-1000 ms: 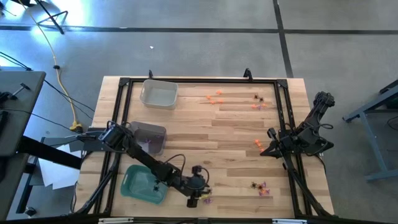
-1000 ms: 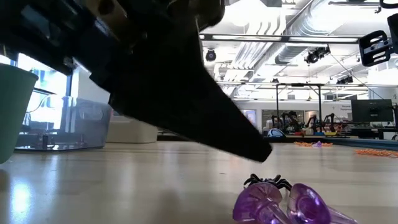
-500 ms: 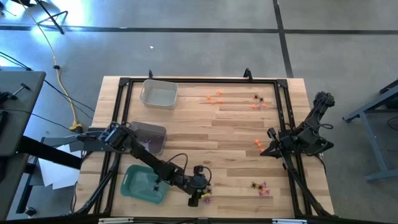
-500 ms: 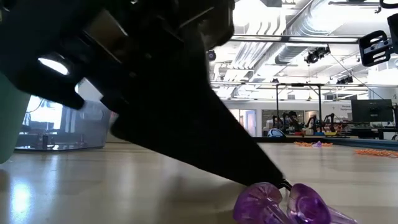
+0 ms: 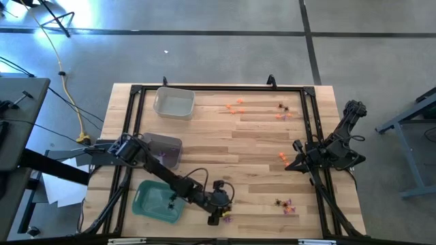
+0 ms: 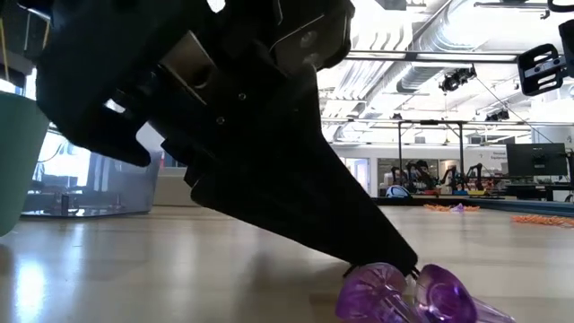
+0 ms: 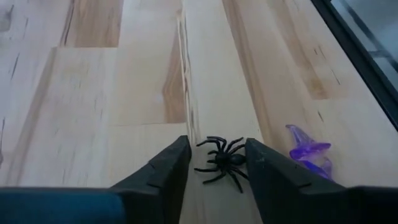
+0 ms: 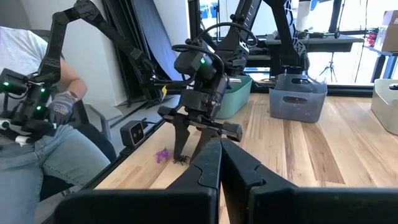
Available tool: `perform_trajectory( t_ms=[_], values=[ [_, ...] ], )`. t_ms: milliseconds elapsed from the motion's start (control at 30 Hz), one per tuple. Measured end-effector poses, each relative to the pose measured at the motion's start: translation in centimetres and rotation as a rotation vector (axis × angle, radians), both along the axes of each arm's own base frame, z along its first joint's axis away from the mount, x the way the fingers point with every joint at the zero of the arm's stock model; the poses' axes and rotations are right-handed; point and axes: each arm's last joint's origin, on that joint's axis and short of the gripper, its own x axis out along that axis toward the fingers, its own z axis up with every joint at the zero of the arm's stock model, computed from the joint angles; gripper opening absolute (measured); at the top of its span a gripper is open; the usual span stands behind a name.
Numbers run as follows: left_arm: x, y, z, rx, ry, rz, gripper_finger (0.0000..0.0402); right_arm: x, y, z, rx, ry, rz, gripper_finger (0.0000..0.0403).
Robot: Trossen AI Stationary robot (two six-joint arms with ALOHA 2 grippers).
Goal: Sort Halloween decoration
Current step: Put the bottom center black spider into the green bin
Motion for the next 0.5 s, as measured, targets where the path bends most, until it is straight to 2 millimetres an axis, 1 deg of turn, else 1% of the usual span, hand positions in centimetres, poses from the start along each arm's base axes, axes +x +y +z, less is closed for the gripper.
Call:
perform_trajectory(
  t_ms=[333, 500],
  values=[
    [-0.23, -0.16, -0.10, 0.003, 0.010, 0.012, 0.0114, 0.00, 0.00, 0.01, 0.000, 0.000, 0.000, 0.0000],
    [-0.17, 0.16, -0.14, 0.008, 0.024, 0.023, 0.0085, 0.00, 0.00, 0.00, 0.000, 0.000, 0.000, 0.0000]
  ],
)
